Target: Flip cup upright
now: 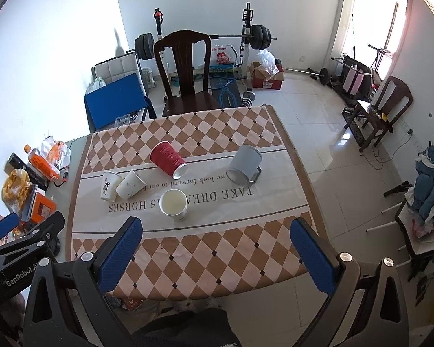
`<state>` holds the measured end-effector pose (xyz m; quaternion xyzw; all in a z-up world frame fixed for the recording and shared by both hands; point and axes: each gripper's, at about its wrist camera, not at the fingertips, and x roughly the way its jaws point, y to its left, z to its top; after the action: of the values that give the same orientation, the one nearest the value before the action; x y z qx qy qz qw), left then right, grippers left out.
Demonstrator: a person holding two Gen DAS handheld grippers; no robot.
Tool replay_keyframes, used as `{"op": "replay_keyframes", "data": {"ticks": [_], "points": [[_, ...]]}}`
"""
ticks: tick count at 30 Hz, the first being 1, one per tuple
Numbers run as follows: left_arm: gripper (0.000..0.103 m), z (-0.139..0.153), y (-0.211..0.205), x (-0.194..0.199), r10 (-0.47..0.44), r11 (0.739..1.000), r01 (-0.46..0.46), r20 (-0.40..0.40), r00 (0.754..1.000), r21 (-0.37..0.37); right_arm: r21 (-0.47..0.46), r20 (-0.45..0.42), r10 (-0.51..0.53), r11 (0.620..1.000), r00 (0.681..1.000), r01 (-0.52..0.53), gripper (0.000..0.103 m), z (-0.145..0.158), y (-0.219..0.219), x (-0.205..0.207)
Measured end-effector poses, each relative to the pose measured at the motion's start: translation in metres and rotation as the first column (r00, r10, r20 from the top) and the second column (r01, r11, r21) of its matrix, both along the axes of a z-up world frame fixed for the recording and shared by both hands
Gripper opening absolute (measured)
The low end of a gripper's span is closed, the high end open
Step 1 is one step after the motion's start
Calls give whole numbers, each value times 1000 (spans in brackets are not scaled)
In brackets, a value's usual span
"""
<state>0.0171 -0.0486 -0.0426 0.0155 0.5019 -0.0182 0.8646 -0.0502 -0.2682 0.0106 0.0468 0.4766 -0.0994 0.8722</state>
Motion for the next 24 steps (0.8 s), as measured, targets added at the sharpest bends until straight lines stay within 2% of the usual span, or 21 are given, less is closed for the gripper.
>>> {"op": "replay_keyframes", "data": {"ticks": [12, 24], "points": [[103, -7, -2, 0, 1, 1000, -1, -25, 1000, 9, 16, -57, 17, 1000, 998, -16, 103, -15, -5, 8], [103, -10, 1, -1, -5, 1000, 6, -28, 1000, 10, 10, -60, 19, 1000, 998, -18, 103, -20, -2, 10]]}}
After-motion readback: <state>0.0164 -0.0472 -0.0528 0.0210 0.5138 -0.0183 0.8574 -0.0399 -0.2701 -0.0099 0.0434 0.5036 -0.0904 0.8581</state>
